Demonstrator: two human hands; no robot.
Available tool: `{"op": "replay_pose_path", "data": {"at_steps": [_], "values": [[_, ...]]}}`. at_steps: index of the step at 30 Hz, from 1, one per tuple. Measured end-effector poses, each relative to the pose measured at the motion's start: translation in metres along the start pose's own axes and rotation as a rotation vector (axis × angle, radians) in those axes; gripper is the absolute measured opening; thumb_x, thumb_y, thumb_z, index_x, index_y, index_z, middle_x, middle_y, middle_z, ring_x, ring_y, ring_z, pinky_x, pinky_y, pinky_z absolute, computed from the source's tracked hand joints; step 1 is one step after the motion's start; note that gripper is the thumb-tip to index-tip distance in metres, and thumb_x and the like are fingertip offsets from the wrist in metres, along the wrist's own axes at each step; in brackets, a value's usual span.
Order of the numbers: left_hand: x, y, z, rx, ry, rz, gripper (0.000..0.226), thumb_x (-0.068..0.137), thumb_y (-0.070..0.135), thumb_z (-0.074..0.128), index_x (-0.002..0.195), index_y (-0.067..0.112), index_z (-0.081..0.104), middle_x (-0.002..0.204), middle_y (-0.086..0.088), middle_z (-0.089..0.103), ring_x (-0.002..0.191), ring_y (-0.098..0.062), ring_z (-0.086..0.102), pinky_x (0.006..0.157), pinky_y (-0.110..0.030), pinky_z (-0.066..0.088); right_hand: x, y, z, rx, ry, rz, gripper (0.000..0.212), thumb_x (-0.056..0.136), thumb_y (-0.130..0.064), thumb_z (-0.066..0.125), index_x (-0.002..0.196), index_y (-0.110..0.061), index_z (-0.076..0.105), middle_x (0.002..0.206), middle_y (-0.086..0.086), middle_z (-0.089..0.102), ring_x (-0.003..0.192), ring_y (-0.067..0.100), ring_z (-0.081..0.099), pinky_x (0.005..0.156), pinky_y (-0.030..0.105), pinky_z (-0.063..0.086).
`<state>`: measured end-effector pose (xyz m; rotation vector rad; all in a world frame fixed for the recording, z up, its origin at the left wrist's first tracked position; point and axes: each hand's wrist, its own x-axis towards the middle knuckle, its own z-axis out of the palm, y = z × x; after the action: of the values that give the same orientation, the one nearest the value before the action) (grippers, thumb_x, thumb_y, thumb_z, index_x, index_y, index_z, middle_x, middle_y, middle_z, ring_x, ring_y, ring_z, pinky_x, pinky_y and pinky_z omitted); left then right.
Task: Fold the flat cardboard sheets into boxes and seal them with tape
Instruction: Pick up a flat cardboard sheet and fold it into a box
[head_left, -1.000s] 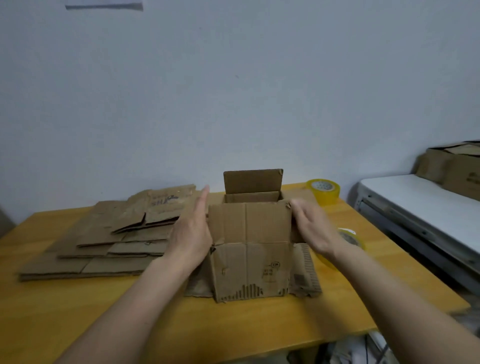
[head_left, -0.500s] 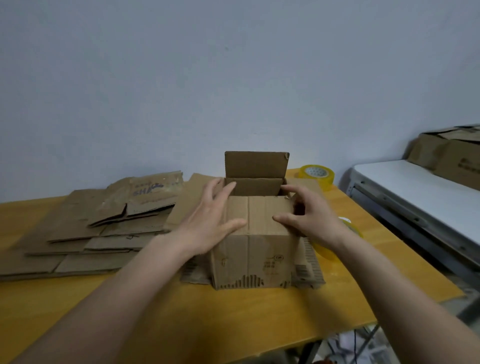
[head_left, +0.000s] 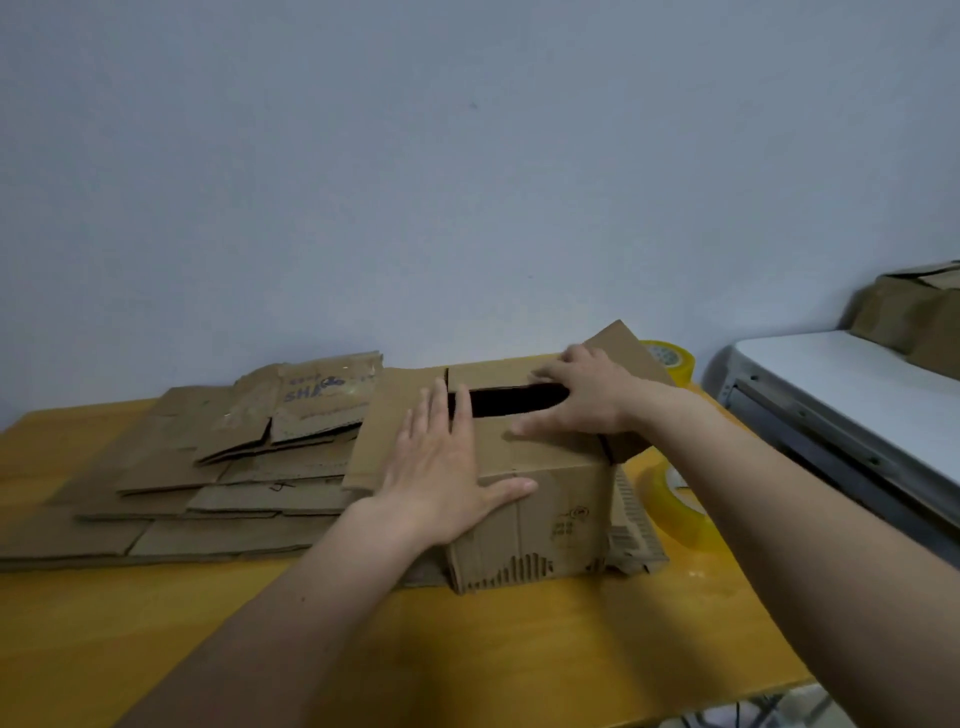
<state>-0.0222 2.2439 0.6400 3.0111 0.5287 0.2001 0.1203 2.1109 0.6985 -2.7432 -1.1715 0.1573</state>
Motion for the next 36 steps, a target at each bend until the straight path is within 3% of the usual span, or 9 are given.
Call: {"op": "replay_pose_path", "data": {"at_steps": [9,11,14,19,22,25,28,32,36], "values": [[-0.008,-0.008,-0.04,0.065,0.113,-0.218,0.131,0.055,0.098,0.035,0.152,0.023,-0.01,0.16,-0.016,-0.006,0.147,-0.037,0.002,0.117,-0.053,0.003,-0.013,0.0,0.024,-0.177,-0.154,-0.058,0.094,0.076,-0.084,0.031,0.152,-0.034,0.009,0.161,-0.006,0.003,0.148,0.021,0.003,0.116,0.049,-0.005],[-0.013,-0.019,-0.052,-0.222,0.167,-0.262,0.126,0.06,0.086,0.056,0.151,0.028,-0.01,0.162,-0.008,0.002,0.147,-0.03,0.015,0.115,-0.048,0.019,-0.014,0.001,0.026,-0.155,-0.154,-0.052,0.096,0.075,-0.085,0.032,0.152,-0.033,0.008,0.161,-0.006,0.004,0.148,0.021,0.003,0.115,0.05,-0.007],[-0.015,-0.013,-0.054,-0.806,0.037,-0.005,0.128,0.062,0.072,0.069,0.149,0.036,-0.018,0.159,0.015,0.011,0.145,-0.013,0.019,0.113,-0.036,0.024,-0.016,-0.003,0.024,-0.139,-0.135,-0.034,0.095,0.078,-0.082,0.035,0.152,-0.03,0.008,0.161,-0.005,0.009,0.148,0.02,0.006,0.115,0.051,-0.007],[-0.01,0.011,-0.011,-0.228,-0.168,0.132,0.112,0.074,0.078,0.05,0.15,0.032,-0.018,0.158,0.012,-0.019,0.145,-0.013,-0.02,0.119,-0.044,-0.001,-0.033,-0.004,0.006,-0.246,0.023,0.03,0.089,0.081,-0.074,0.043,0.151,-0.025,0.018,0.16,0.005,0.012,0.147,0.025,0.006,0.118,0.05,0.001],[-0.007,0.016,-0.002,-0.149,-0.137,0.087,0.1,0.081,0.075,0.043,0.152,0.029,-0.01,0.158,0.004,-0.021,0.143,-0.02,-0.026,0.116,-0.043,-0.001,-0.05,0.008,-0.013,-0.375,0.314,0.265,0.07,0.083,-0.066,0.049,0.131,-0.015,0.041,0.135,0.016,0.043,0.126,0.035,0.038,0.099,0.045,0.035],[-0.008,0.025,-0.004,-0.105,-0.135,0.013,0.09,0.086,0.07,0.041,0.152,0.031,-0.006,0.16,-0.004,-0.018,0.146,-0.031,-0.015,0.117,-0.049,0.012,-0.058,0.019,-0.018,0.098,0.374,0.278,0.042,0.095,-0.047,0.044,0.11,-0.007,0.047,0.111,0.01,0.058,0.097,0.028,0.052,0.071,0.036,0.039],[-0.016,0.044,-0.007,-0.098,-0.145,-0.059,0.086,0.088,0.068,0.042,0.153,0.032,0.0,0.161,-0.01,-0.011,0.143,-0.04,0.014,0.114,-0.05,0.022,-0.062,0.004,-0.003,0.757,0.118,0.072,0.053,0.099,-0.049,0.034,0.123,-0.009,0.059,0.125,0.005,0.062,0.116,0.021,0.054,0.094,0.033,0.039],[-0.041,0.062,-0.013,-0.043,-0.096,-0.053,0.089,0.087,0.066,0.047,0.153,0.027,0.004,0.156,-0.014,0.005,0.131,-0.037,0.037,0.107,-0.045,0.035,-0.054,-0.003,0.041,0.471,0.265,0.175,0.049,0.099,-0.045,0.037,0.138,-0.016,0.047,0.152,0.011,0.033,0.139,0.027,0.031,0.11,0.037,0.027],[-0.07,0.067,-0.026,-0.043,-0.122,0.008,0.086,0.078,0.058,0.068,0.142,0.018,0.026,0.121,-0.005,0.025,0.106,-0.027,0.052,0.093,-0.036,0.044,-0.05,-0.002,0.051,0.313,0.336,0.211,0.049,0.092,-0.057,0.043,0.123,-0.023,0.06,0.124,0.001,0.061,0.113,0.024,0.057,0.089,0.038,0.048]]}}
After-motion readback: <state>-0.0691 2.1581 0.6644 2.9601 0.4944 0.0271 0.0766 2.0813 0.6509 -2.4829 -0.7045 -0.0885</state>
